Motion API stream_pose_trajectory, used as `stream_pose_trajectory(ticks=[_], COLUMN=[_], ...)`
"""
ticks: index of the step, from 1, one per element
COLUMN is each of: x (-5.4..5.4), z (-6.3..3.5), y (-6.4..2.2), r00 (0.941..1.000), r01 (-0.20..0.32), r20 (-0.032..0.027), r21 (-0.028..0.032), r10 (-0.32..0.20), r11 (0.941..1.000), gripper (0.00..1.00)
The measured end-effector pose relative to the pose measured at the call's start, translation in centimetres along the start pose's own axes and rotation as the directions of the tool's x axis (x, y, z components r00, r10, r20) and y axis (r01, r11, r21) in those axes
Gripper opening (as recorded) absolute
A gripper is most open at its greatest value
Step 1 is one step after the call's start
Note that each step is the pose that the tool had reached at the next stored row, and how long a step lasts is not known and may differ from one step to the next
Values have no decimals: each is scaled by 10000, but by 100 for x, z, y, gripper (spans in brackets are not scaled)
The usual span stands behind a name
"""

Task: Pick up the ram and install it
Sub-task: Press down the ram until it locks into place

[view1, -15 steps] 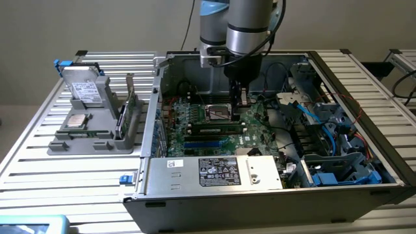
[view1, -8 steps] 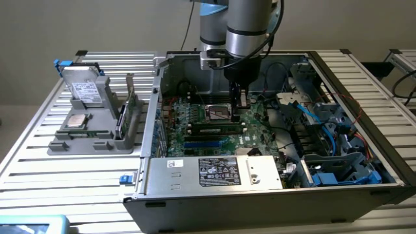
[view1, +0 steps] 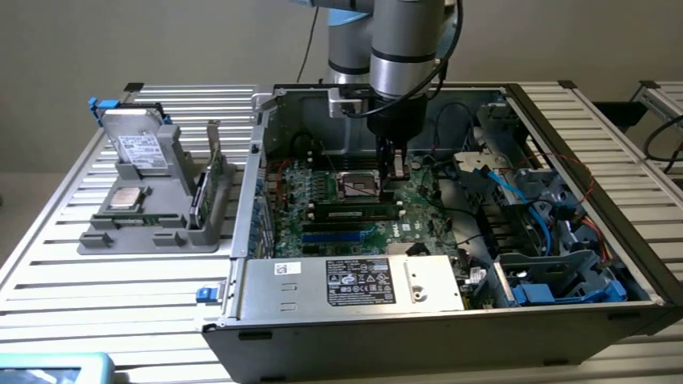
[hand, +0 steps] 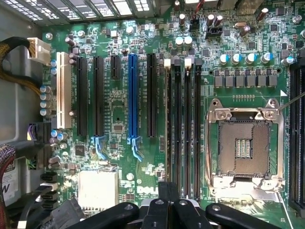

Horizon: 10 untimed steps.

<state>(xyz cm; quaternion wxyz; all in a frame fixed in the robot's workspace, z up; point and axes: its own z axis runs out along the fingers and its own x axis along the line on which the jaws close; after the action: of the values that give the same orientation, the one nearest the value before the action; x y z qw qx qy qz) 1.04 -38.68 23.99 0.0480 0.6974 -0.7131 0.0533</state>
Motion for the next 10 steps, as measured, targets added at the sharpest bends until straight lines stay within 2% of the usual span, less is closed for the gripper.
stream_pose_trajectory(ticks=[10], x=[-11], z=[74], y=[14], r00=[10000], r01=[-19], r20=[-2], r21=[-4], r10=[19], r11=[10000], gripper=[11])
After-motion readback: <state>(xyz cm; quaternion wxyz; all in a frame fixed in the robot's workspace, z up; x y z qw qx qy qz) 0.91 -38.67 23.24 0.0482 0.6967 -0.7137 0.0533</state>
